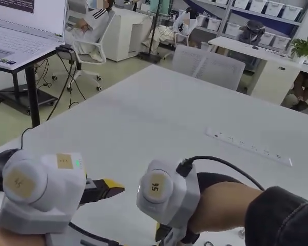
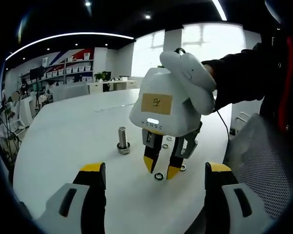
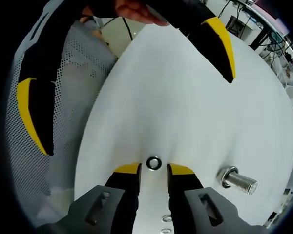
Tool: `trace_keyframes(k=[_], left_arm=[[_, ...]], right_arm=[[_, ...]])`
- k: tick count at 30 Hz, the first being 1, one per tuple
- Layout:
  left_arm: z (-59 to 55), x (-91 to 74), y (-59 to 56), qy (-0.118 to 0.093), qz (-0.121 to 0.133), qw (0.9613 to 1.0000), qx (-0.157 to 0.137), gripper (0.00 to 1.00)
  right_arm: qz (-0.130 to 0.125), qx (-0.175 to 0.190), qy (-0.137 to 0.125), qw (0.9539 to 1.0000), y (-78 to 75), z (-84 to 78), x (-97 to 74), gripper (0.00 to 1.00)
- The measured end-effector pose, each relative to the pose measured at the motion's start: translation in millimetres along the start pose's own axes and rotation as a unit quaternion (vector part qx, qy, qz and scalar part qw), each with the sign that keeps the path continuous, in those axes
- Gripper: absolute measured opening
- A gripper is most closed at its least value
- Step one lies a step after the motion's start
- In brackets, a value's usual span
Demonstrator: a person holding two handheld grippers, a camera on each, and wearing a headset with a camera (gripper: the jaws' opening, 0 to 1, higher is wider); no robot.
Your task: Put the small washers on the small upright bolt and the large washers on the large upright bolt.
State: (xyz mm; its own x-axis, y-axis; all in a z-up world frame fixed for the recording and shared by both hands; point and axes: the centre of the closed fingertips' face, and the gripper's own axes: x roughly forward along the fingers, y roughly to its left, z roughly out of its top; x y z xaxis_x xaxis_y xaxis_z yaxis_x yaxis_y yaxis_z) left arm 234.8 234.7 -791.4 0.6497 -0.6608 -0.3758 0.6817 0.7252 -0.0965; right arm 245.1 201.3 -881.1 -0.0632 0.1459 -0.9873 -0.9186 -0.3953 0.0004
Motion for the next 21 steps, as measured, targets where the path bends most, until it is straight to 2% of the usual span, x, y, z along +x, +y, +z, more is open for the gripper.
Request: trace_keyframes(k=[17, 21], left_arm=[[2.7, -3.5, 0.5, -0.004, 0.006, 1.0, 0.002, 0.83], [3.6, -3.4, 0.7, -0.005, 0.006, 1.0, 0.003, 0.83]], right_arm=[[-0.005, -0.007, -0.013, 0.9999, 2.4, 2.2, -0.4, 0.18], [-0.005, -0.014, -0.008, 0.9999, 2.8, 1.1, 0.0, 0.17]])
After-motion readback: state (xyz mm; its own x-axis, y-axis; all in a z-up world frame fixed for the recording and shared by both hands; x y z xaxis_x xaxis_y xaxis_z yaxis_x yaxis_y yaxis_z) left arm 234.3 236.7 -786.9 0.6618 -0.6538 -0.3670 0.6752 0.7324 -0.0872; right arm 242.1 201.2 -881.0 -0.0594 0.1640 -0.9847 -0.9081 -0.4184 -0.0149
